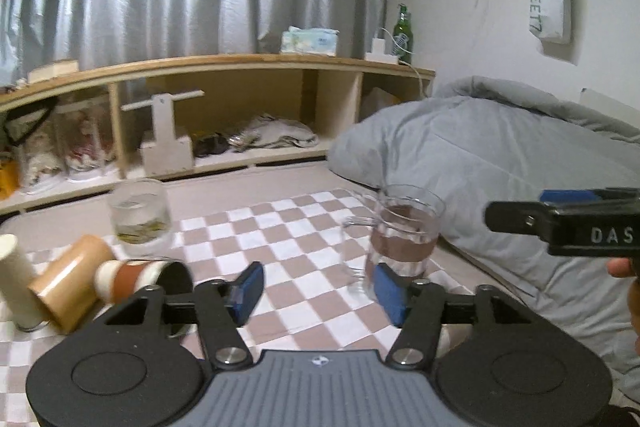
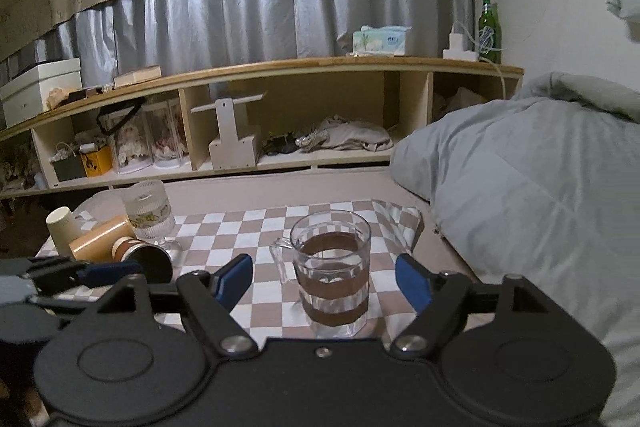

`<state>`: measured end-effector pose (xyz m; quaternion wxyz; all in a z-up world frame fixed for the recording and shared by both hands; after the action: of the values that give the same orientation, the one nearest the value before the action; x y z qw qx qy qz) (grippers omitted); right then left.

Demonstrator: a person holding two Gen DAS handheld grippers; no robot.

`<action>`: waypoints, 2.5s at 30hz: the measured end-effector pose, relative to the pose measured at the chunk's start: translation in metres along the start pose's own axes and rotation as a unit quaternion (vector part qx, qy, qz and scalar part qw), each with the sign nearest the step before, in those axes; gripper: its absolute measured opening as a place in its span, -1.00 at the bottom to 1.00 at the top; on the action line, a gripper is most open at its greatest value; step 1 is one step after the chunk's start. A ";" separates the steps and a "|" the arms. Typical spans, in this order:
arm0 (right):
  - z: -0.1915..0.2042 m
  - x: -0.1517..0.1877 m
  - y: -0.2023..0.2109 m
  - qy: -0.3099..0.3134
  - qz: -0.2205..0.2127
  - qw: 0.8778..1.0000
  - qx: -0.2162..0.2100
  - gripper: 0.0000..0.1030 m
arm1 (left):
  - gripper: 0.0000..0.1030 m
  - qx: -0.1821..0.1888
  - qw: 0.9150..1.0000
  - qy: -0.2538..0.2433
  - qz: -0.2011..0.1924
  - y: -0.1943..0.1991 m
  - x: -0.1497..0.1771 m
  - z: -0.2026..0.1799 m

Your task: Flip cup upright

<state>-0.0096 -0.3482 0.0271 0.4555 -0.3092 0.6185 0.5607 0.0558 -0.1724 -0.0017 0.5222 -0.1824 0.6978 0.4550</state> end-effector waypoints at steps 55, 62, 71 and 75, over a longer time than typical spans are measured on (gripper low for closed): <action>0.045 0.071 0.051 0.029 -0.032 0.995 0.091 0.99 | 1.00 -0.062 0.998 -0.007 -0.025 0.053 0.049 0.054; 0.045 0.071 0.051 0.030 -0.032 0.995 0.091 0.99 | 1.00 -0.062 0.998 -0.007 -0.024 0.053 0.049 0.055; 0.045 0.071 0.051 0.030 -0.032 0.995 0.090 0.99 | 1.00 -0.063 0.998 -0.007 -0.024 0.055 0.050 0.058; 0.045 0.071 0.051 0.031 -0.032 0.995 0.091 0.99 | 1.00 -0.063 0.998 -0.007 -0.024 0.055 0.050 0.058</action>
<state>-0.0729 -0.2856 -0.0145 0.4802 -0.3031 0.6705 0.4775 0.0291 -0.0854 -0.0246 0.5255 -0.2283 0.6595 0.4866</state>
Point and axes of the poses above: each gripper's, at about its wrist camera, not at the fingertips, and y roughly against the way its jaws point, z to its left, x to its underside, the point moved 5 cm from there along -y, roughly the way its jaws point
